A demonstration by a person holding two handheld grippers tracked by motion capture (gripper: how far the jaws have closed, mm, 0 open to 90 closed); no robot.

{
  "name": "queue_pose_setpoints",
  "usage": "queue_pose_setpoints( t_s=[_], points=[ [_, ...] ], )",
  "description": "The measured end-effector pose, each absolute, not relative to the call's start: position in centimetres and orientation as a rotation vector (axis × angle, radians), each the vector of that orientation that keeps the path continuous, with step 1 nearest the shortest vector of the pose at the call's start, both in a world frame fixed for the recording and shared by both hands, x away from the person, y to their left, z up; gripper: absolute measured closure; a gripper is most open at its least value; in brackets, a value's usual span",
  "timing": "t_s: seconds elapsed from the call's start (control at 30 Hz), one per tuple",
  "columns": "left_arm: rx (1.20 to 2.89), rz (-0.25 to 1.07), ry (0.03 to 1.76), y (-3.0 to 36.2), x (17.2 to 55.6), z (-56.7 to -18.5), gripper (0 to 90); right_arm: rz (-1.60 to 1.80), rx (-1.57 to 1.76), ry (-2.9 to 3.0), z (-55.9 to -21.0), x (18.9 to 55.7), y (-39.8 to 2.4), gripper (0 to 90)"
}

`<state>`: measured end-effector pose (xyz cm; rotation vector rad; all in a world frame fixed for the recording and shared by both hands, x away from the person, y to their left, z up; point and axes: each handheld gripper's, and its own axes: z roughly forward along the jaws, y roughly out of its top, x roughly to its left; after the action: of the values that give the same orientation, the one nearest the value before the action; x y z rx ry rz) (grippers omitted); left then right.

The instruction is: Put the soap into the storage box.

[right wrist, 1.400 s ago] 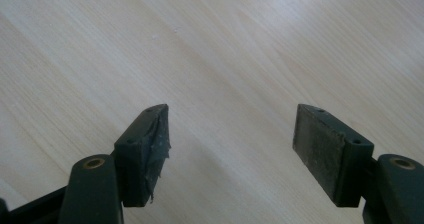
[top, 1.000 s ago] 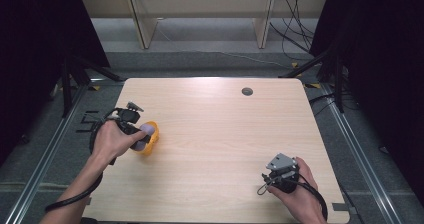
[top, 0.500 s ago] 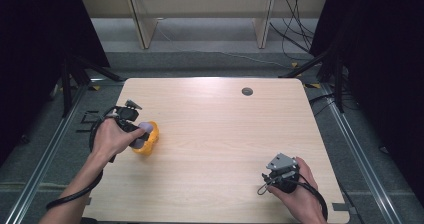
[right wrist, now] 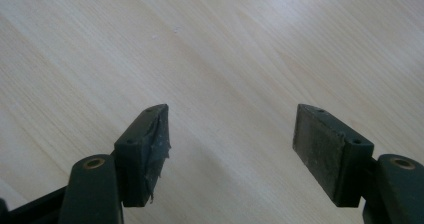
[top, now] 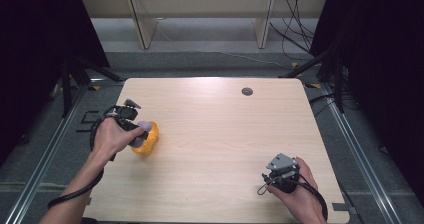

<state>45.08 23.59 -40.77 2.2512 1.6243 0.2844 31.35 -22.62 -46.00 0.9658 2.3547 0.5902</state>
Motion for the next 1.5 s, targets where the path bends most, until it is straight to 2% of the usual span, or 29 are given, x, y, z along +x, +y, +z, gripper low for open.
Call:
queue_pose_setpoints(
  t_s=[0.07, 0.17, 0.33, 1.5],
  points=[
    [2.199, 0.284, 1.645, 23.4, 45.0, -41.1, 48.8, 0.591, 0.964, 2.355, -46.0, 31.4, -22.6, 31.6],
    [2.245, 0.287, 1.626, 23.5, 45.3, -41.0, 48.8, 0.591, 0.964, 2.355, -46.0, 31.3, -22.6, 31.6],
    [2.189, 0.297, 1.649, 23.2, 45.4, -41.4, 48.8, 0.591, 0.962, 2.354, -46.0, 31.4, -22.6, 31.6],
    [2.221, 0.319, 1.649, 22.8, 46.5, -44.3, 48.7, 0.587, 0.959, 2.361, -46.1, 31.4, -22.6, 31.6]
  ],
)
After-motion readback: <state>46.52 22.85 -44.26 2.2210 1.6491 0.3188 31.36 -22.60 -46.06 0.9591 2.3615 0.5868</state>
